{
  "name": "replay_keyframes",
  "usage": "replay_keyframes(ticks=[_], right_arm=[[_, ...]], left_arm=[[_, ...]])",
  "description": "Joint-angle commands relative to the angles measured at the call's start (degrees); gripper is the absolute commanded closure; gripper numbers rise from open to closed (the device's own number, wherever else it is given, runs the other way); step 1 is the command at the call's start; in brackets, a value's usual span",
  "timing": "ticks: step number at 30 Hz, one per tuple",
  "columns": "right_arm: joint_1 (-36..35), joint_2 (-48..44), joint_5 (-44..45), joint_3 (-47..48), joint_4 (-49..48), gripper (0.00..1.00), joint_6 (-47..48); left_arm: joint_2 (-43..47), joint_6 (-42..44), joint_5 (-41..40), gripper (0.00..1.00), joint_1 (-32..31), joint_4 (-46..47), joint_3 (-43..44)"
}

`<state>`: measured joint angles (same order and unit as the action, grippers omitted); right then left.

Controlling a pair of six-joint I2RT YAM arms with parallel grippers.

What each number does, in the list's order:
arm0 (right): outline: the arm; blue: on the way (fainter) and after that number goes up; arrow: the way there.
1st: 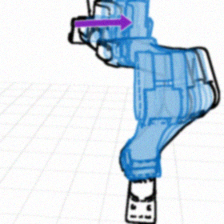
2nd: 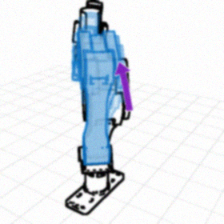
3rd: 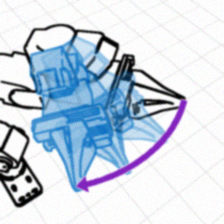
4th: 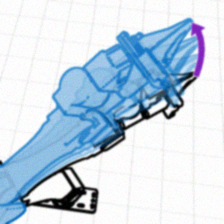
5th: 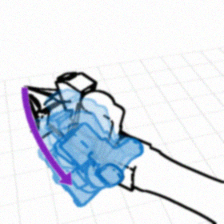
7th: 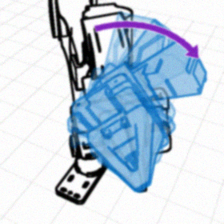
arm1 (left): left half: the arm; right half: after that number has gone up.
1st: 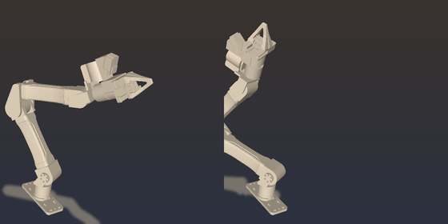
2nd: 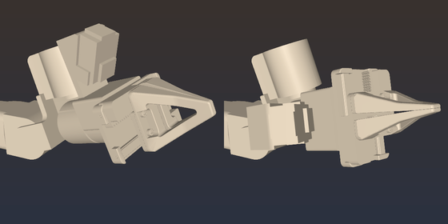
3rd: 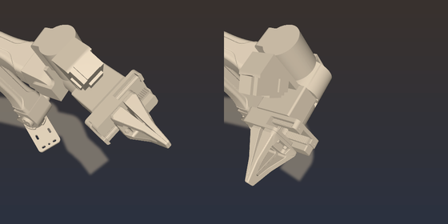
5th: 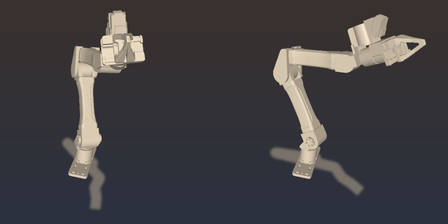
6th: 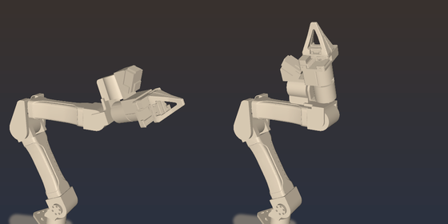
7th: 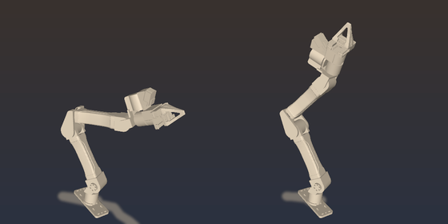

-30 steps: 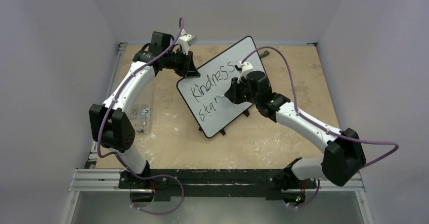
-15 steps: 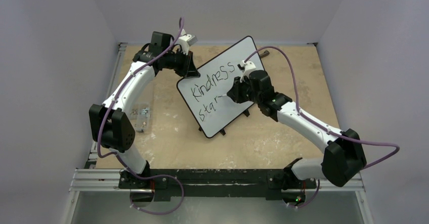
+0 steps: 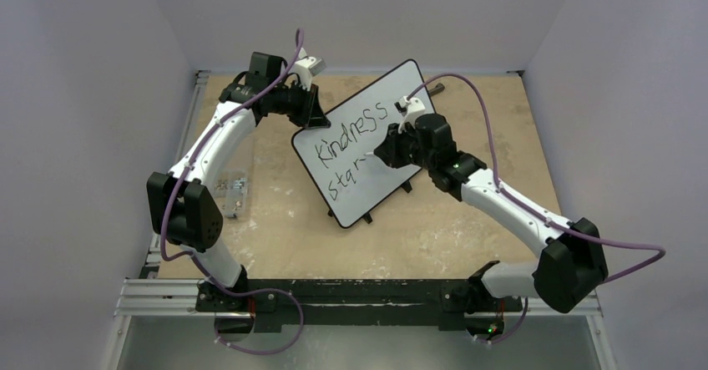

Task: Write a sentence on the whiteboard

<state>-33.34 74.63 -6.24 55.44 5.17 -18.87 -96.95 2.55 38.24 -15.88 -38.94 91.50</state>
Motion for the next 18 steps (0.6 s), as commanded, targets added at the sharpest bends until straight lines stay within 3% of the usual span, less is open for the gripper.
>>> replay_keyframes(ticks=[1,18], right_arm=[[0.17,0.81,-1.38,3.58,-2.53,1.00,-1.16],[0.20,4.19,-2.38,2.65,-4.69,1.00,-2.00]], left_arm=[[0.44,7.08,-8.44,1.00,-0.73,-4.21,-0.18],[0.33,7.17,-8.45,1.00,-0.73,-4.30,-0.10]])
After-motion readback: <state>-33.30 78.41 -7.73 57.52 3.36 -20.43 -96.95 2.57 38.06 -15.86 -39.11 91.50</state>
